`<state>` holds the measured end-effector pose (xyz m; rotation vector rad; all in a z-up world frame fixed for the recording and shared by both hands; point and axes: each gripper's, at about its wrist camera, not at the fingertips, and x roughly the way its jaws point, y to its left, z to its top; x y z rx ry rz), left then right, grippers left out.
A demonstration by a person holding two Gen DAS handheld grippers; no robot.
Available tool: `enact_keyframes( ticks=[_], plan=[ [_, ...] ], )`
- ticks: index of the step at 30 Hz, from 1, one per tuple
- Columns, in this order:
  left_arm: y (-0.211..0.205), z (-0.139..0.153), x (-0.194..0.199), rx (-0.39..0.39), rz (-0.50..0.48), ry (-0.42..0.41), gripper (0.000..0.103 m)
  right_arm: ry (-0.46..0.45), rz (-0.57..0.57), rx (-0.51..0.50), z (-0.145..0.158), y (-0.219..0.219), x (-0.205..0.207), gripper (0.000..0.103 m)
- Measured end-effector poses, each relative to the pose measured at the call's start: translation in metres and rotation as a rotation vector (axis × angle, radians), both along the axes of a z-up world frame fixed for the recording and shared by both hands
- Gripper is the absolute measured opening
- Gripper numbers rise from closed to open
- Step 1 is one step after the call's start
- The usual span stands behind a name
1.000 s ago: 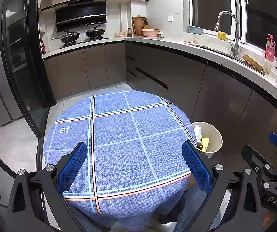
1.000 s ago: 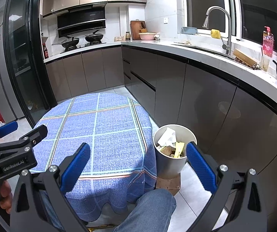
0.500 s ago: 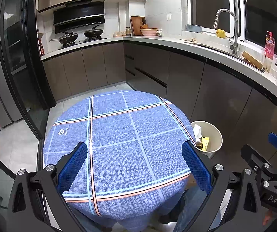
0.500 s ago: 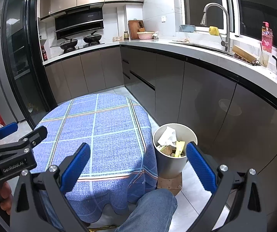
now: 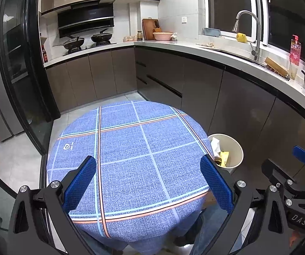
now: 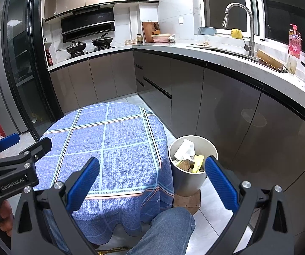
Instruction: Collect trash
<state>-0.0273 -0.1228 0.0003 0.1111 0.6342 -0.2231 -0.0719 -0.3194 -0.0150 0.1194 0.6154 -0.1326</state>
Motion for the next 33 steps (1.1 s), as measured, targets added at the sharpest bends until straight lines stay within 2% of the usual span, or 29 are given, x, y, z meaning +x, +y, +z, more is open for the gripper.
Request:
enact_keyframes(
  ticks=[33],
  plan=[
    [0.0003,0.0019,-0.0007,-0.006,-0.001,-0.004,0.095,0.004,0.009,0.002,0.0011,0.0018,0.0038,0.100]
  ],
)
